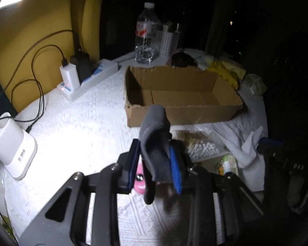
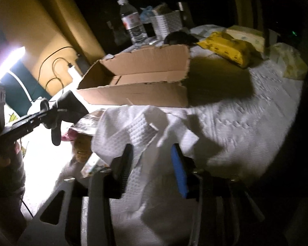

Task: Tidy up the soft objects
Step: 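Lift the grey sock with the left gripper while the right gripper grasps and lifts the white paper towel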

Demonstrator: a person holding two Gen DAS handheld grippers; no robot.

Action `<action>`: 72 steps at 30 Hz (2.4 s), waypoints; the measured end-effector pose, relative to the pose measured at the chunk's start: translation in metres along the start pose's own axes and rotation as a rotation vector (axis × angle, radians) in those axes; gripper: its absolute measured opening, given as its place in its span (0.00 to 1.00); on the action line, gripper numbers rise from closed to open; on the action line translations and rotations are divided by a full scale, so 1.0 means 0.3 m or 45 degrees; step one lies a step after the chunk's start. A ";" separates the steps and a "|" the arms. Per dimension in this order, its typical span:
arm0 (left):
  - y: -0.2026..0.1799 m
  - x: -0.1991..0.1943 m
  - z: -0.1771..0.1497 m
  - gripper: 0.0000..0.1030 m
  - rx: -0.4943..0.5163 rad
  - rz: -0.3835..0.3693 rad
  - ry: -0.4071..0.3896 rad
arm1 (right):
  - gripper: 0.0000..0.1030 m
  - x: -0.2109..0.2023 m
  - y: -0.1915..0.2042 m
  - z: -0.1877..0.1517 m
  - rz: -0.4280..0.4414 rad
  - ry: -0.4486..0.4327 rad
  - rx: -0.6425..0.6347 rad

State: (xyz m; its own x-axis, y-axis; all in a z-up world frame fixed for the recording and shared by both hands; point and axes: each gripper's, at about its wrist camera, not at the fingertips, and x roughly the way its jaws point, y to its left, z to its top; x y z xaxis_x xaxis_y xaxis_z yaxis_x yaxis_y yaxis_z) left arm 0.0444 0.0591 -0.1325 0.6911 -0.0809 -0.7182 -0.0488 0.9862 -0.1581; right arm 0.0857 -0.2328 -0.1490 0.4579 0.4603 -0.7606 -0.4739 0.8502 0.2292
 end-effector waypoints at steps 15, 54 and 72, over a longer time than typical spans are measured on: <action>-0.012 -0.074 0.017 0.26 0.006 -0.034 -0.065 | 0.03 0.050 0.118 0.016 0.057 -0.024 -0.109; -0.007 -0.128 0.002 0.26 0.009 0.003 -0.092 | 0.07 0.103 0.190 0.036 0.042 0.014 -0.161; -0.105 -0.153 0.130 0.26 0.094 -0.016 -0.190 | 0.07 -0.168 0.108 0.252 0.037 -0.241 -0.169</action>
State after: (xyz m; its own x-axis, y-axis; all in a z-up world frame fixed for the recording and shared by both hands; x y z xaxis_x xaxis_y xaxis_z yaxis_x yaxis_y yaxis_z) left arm 0.0424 0.0373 -0.0681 0.7912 -0.0765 -0.6067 0.0097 0.9936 -0.1126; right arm 0.1040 -0.2091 -0.0573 0.5698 0.5341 -0.6246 -0.5779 0.8008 0.1576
